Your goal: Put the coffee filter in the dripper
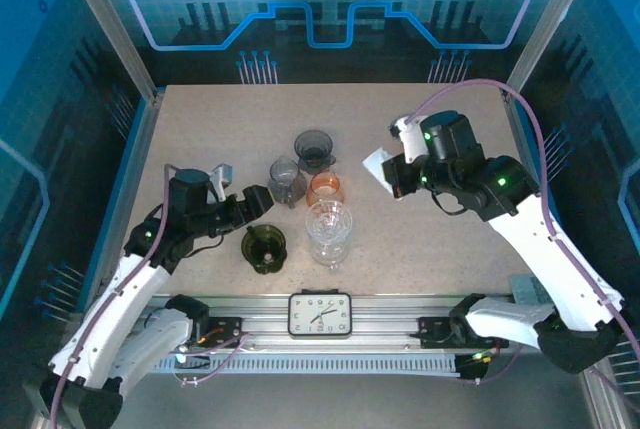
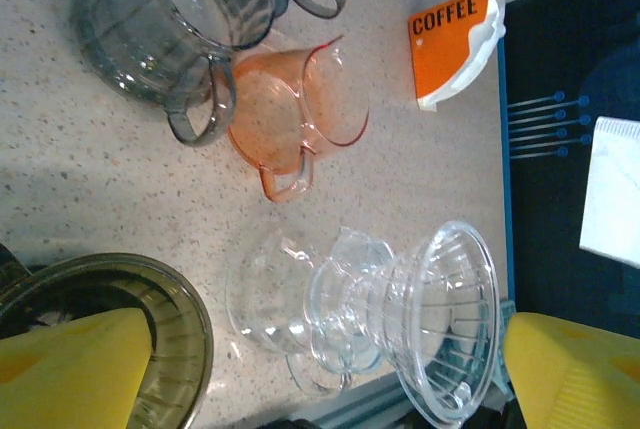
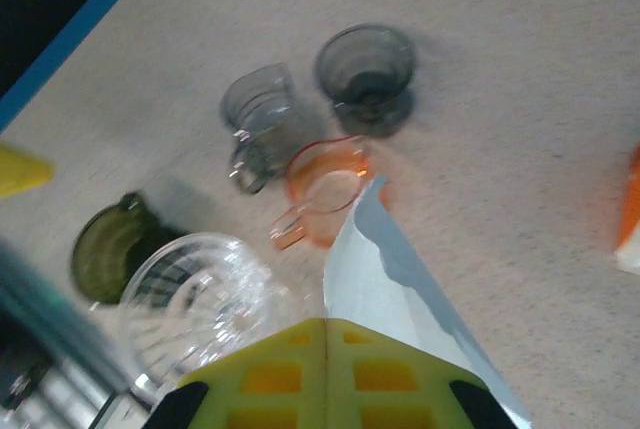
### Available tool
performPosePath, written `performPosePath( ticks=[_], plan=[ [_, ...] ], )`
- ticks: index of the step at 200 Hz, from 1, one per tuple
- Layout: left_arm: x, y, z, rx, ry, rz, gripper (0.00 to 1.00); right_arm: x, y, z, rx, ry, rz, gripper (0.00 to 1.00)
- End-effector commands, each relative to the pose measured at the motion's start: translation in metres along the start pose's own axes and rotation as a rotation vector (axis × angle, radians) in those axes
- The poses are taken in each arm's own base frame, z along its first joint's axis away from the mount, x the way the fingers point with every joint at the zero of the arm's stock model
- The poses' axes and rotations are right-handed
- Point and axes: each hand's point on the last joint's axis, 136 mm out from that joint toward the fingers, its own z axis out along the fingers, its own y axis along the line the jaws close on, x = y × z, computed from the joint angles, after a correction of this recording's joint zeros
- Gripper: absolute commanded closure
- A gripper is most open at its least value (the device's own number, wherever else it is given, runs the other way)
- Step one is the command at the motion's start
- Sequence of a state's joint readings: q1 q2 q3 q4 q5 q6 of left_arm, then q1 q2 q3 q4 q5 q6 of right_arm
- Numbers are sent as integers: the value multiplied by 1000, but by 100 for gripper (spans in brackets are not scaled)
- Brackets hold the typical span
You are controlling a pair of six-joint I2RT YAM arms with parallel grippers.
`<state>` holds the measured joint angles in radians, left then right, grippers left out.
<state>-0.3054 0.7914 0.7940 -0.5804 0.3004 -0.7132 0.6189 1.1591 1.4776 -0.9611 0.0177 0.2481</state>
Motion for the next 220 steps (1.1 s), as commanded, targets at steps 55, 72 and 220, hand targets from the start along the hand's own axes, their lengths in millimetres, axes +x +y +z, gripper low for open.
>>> performPosePath(
  ticks=[55,72,220],
  plan=[
    [2,-12,-6,15,19,46,1,48,52,16,-41,304,-194,100],
    [1,-12,-7,12,18,53,1,51,58,23,-42,337,-211,100],
    [-2,-18,-13,27,1,100,1,66,110,76,-23,552,-447,100]
  ],
)
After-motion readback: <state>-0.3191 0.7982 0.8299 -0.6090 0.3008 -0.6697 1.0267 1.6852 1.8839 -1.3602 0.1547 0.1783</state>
